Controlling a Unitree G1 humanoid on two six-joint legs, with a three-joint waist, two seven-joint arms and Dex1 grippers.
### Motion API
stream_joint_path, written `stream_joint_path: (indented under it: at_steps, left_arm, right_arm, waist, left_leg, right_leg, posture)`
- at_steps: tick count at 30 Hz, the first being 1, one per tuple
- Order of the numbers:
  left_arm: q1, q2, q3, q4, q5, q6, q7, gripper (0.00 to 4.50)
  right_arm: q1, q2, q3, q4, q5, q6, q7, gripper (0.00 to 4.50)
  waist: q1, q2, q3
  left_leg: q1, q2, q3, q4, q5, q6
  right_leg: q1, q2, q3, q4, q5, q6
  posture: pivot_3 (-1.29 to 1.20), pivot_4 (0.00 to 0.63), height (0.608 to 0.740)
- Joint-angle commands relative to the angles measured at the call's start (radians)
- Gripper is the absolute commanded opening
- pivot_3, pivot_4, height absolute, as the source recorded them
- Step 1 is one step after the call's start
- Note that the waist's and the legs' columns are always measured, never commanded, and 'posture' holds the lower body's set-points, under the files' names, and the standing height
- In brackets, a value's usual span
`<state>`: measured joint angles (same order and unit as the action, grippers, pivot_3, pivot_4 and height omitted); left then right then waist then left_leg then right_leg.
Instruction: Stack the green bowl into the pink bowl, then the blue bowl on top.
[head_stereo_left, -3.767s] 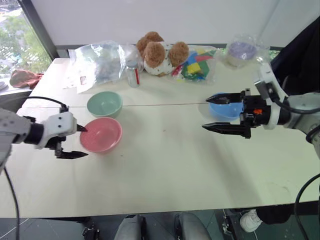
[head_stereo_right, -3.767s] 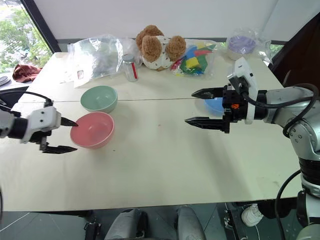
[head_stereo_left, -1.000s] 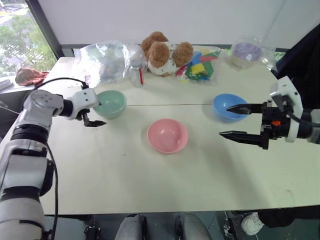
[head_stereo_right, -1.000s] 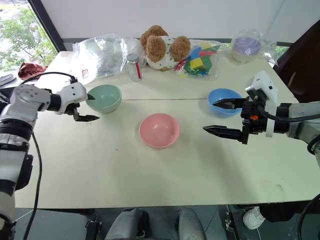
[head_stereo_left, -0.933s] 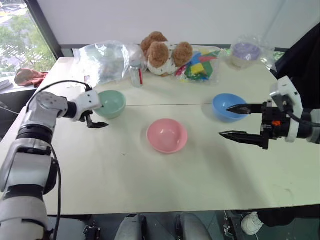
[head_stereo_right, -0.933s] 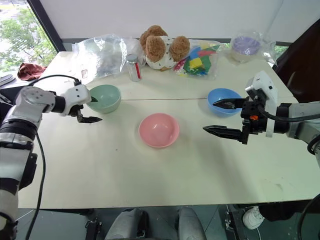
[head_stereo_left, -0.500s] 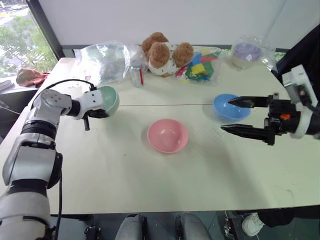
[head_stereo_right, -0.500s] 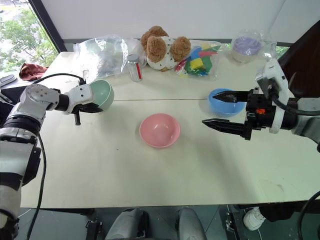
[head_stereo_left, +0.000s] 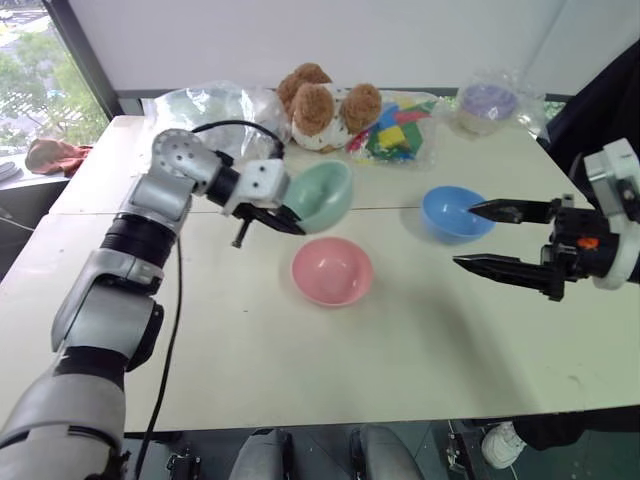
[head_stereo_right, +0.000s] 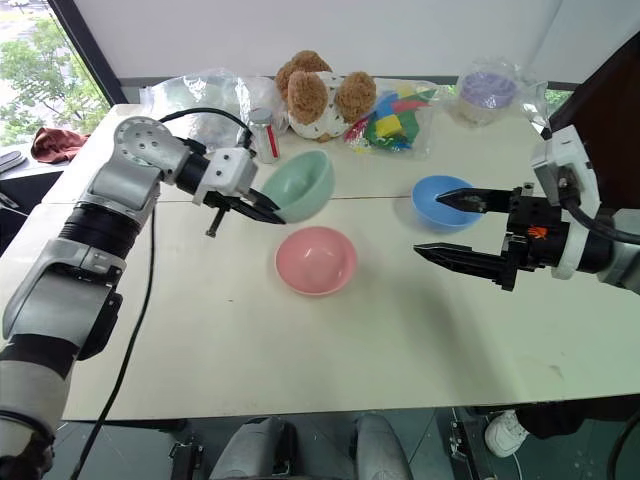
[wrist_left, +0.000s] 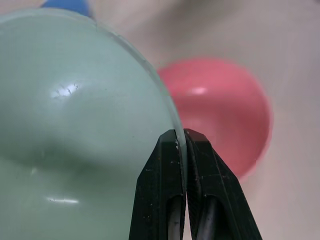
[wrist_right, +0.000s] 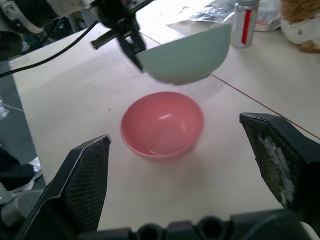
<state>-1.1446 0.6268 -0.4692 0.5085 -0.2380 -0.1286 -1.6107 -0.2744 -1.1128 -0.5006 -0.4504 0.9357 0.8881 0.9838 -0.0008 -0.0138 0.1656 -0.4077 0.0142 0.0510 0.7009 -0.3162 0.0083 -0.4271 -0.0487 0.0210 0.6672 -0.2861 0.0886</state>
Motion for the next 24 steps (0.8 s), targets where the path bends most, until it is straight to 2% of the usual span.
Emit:
stream_joint_path:
  at_steps: [1,5,8,11,13,15,18,21,24]
  left_arm:
    - [0.006,0.059,-0.107,-0.115,-0.103,0.029,-0.004,0.03]
    - [0.014,0.097,-0.204,-0.137,-0.105,-0.016,-0.004,0.03]
    - [0.020,0.080,-0.222,-0.100,-0.052,-0.067,-0.004,0.03]
    - [0.020,0.073,-0.229,-0.094,-0.047,-0.064,-0.004,1.01]
    - [0.022,0.073,-0.231,-0.098,-0.051,-0.056,-0.004,1.92]
    - [0.028,0.062,-0.212,-0.096,-0.047,-0.058,-0.004,3.03]
    - [0.014,0.013,-0.107,-0.076,-0.073,-0.006,0.000,4.48]
    - [-0.022,-0.010,0.039,-0.070,-0.152,0.155,0.051,4.48]
    - [-0.016,0.031,0.176,-0.105,-0.214,0.313,0.094,4.48]
  right_arm:
    - [0.013,-0.013,-0.054,-0.036,0.000,-0.014,-0.010,4.50]
    - [0.041,-0.008,-0.073,-0.052,-0.001,-0.016,-0.019,4.50]
    - [0.062,-0.001,-0.085,-0.066,0.001,-0.017,-0.030,4.50]
    - [0.074,-0.001,-0.091,-0.073,0.003,-0.018,-0.036,4.50]
    - [0.076,-0.003,-0.091,-0.073,0.004,-0.019,-0.039,4.50]
    - [0.075,-0.004,-0.088,-0.071,0.003,-0.022,-0.041,4.50]
    - [0.077,-0.012,-0.059,-0.065,-0.026,-0.034,-0.041,4.50]
    - [0.064,-0.006,-0.008,-0.048,-0.080,-0.066,-0.062,4.50]
    - [0.010,-0.013,0.118,-0.010,-0.193,-0.113,-0.108,4.50]
  waist:
    - [-0.007,0.000,0.000]
    - [-0.012,0.000,0.000]
    - [-0.009,0.000,0.000]
    - [-0.007,0.000,0.000]
    - [-0.008,0.000,0.000]
    - [-0.008,0.000,0.000]
    - [-0.006,0.000,0.000]
    - [-0.009,-0.001,0.000]
    - [-0.022,0.000,0.000]
  left_leg:
    - [0.000,0.000,0.000,0.000,0.000,0.000]
    - [0.000,0.000,0.000,0.000,0.001,-0.001]
    - [0.000,0.000,0.000,0.000,0.001,-0.001]
    - [0.000,0.000,-0.001,0.000,0.001,-0.001]
    - [0.000,-0.001,0.000,0.000,0.001,-0.001]
    - [0.000,-0.001,0.000,0.000,0.001,-0.001]
    - [0.000,-0.001,-0.001,0.000,0.001,-0.001]
    - [-0.001,-0.001,0.000,0.001,0.001,-0.001]
    - [0.000,0.000,0.000,0.001,0.001,-0.001]
  right_leg:
    - [0.000,0.000,0.000,0.001,0.000,0.000]
    - [0.000,0.002,0.000,0.001,0.000,0.000]
    - [0.000,0.002,0.000,0.001,0.000,0.000]
    - [0.000,0.002,0.000,0.000,0.000,0.000]
    - [0.000,0.002,0.000,0.000,0.000,0.000]
    - [0.000,0.002,0.000,0.000,0.000,0.000]
    - [0.000,0.002,0.000,0.000,0.000,0.000]
    - [0.001,0.002,0.000,-0.001,0.000,0.000]
    - [0.000,0.003,0.000,0.000,0.000,0.000]
  posture:
    - [0.00,0.150,0.740]
    - [0.00,0.150,0.740]
    - [0.00,0.150,0.740]
    - [0.00,0.150,0.740]
    - [0.00,0.150,0.740]
    - [0.00,0.150,0.740]
    - [0.00,0.150,0.740]
    - [0.00,0.150,0.740]
    - [0.00,0.150,0.740]
